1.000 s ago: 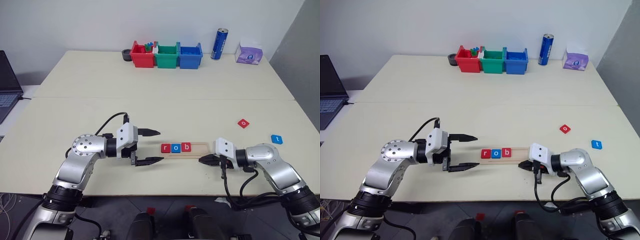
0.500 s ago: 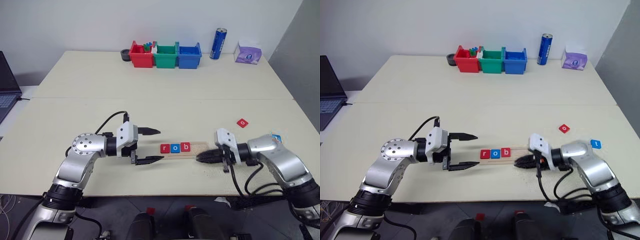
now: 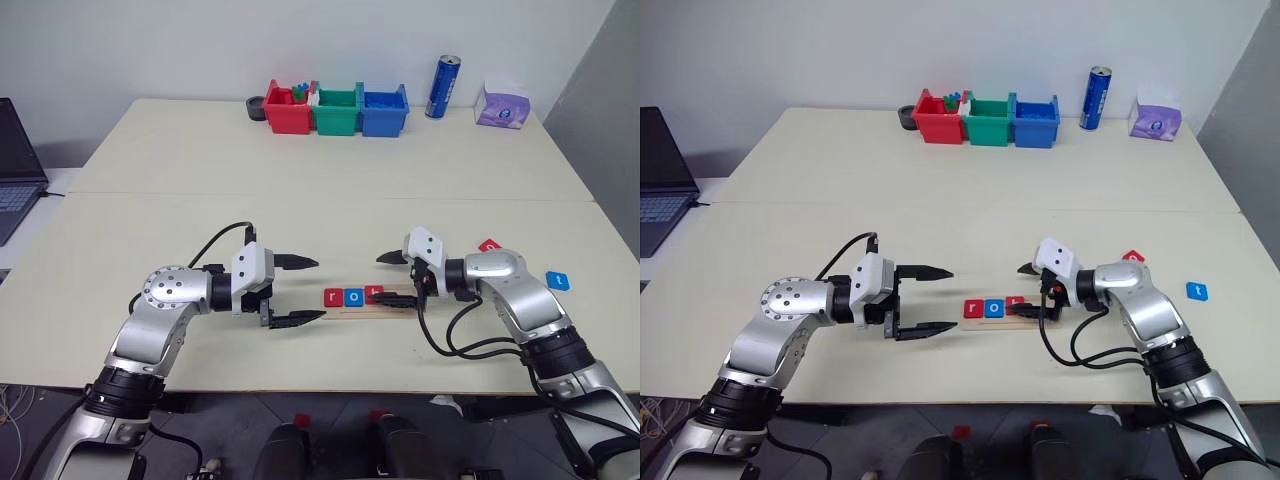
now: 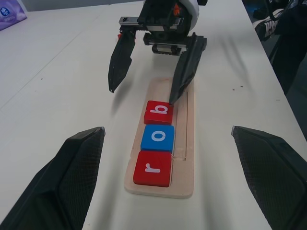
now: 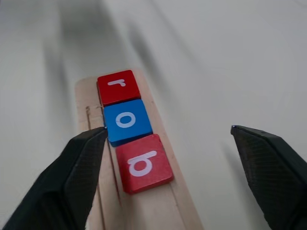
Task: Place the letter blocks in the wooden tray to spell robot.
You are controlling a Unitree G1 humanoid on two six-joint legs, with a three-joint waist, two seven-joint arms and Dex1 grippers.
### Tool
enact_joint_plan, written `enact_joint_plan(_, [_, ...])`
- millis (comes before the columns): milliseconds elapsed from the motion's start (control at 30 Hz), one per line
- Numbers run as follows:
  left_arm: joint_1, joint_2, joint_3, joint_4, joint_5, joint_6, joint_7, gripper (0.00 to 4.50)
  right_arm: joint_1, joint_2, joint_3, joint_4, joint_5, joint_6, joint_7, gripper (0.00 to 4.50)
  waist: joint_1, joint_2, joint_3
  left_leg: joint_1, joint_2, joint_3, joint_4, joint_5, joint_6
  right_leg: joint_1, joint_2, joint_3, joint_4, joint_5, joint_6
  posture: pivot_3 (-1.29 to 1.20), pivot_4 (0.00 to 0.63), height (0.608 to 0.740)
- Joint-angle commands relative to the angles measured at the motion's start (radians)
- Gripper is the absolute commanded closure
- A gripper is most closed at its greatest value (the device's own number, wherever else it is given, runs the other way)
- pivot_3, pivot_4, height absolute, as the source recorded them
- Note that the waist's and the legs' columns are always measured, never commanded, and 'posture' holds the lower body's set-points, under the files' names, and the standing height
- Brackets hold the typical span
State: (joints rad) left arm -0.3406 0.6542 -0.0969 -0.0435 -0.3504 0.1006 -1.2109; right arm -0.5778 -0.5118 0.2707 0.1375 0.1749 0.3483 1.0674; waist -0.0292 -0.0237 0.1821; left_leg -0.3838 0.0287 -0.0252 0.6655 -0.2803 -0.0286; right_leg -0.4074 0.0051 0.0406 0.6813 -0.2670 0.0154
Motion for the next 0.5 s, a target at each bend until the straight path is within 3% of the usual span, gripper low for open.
enact_joint_plan(33, [0.007, 0.017, 0.027, -0.049, -0.012, -0.003, 0.004, 0.0, -0.034, 0.02, -0.007, 0.01, -0.004, -0.029, 0.001, 1.56, 0.0, 0.0, 0.0, 0.0, 0.0, 0.0, 0.0, 0.0, 0.0, 0.0, 0.0, 0.0, 0.0, 0.0, 0.0, 0.0, 0.15, 0.74])
enact_joint_plan(300, [0.021, 0.024, 0.031, -0.074, -0.013, 0.006, 0.015, 0.0, -0.046, 0.055, 0.0, 0.083, -0.043, -0.08, -0.013, 4.37, 0.0, 0.0, 0.0, 0.0, 0.0, 0.0, 0.0, 0.0, 0.0, 0.0, 0.0, 0.0, 0.0, 0.0, 0.0, 0.0, 0.15, 0.74])
enact_joint_plan(500, [0.021, 0.026, 0.032, -0.077, -0.012, 0.011, 0.018, 0.0, -0.058, 0.057, -0.002, 0.145, -0.082, -0.138, -0.02, 4.46, 0.0, 0.0, 0.0, 0.0, 0.0, 0.0, 0.0, 0.0, 0.0, 0.0, 0.0, 0.0, 0.0, 0.0, 0.0, 0.0, 0.15, 0.74])
